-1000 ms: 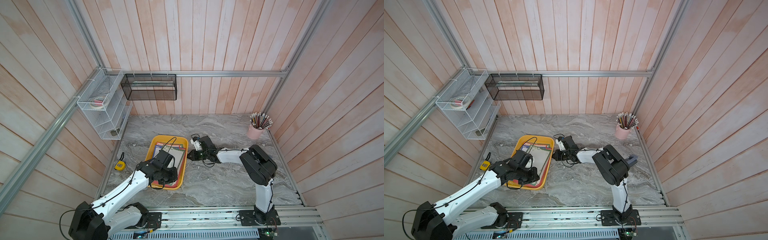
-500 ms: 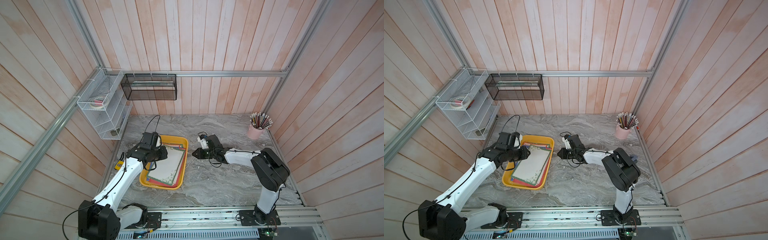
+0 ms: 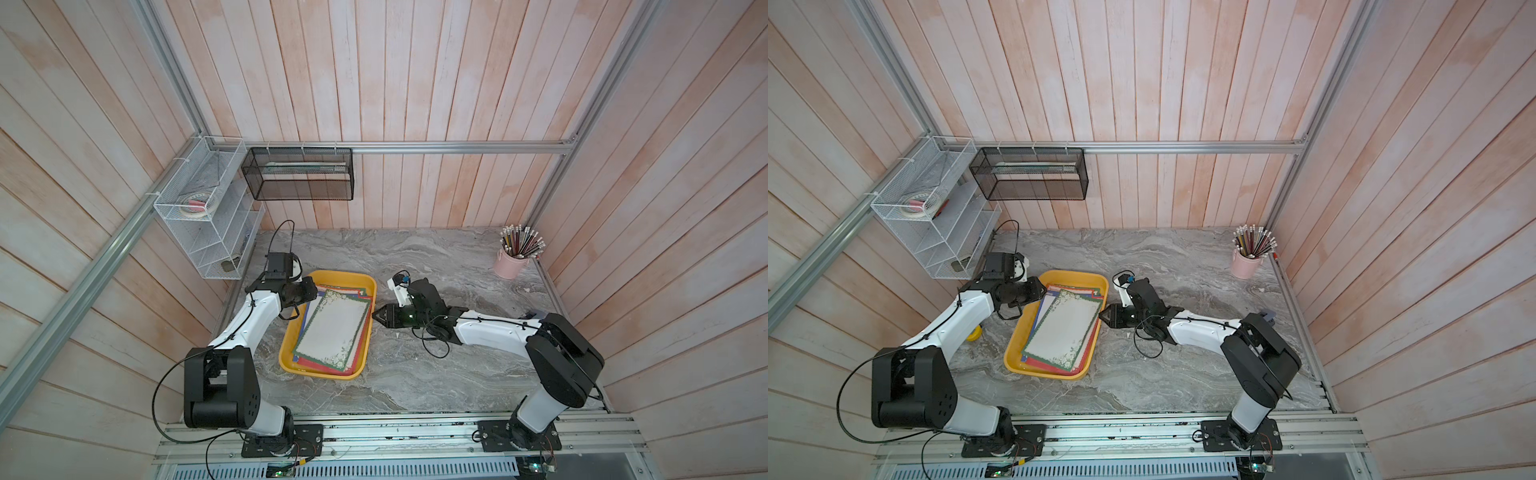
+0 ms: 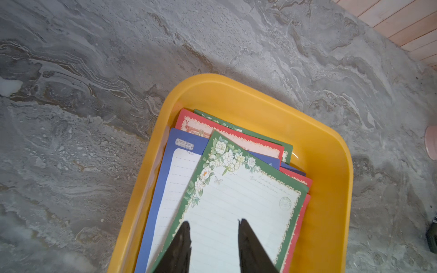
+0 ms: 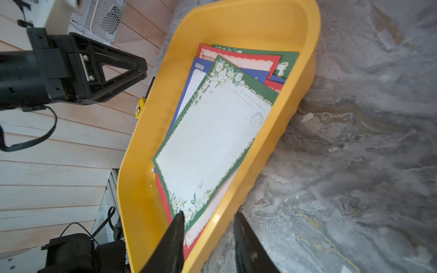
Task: Take out the stationery paper from the storage box
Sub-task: Pick up the stationery paper from the storage box.
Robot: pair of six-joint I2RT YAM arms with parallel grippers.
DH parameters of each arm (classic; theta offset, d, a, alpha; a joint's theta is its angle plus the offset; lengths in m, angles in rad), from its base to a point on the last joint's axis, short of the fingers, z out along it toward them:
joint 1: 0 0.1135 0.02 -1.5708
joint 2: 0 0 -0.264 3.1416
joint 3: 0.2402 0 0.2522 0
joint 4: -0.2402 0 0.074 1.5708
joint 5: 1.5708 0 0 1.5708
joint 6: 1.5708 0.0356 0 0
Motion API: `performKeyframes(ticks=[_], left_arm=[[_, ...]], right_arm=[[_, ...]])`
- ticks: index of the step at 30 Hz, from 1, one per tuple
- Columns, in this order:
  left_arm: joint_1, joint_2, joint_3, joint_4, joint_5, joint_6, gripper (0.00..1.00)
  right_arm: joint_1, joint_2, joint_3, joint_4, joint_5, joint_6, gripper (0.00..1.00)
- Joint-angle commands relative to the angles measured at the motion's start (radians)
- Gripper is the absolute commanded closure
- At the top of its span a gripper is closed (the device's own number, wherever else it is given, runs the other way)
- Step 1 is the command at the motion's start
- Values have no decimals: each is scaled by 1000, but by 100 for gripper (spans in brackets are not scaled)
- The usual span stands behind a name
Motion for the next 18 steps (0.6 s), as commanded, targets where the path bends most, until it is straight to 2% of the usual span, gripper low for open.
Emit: performKeyframes(ticks=[1,5,18], left_arm=[[4,32,-32,72,19,27,63],[6,83,-13,49,28,32,63],[6,173,2,10,0,23,62]], right_arm=[[16,27,-1,24,32,48,62],[23,54,17,-10,62,80,61],[31,92,34,-4,28,88,61]])
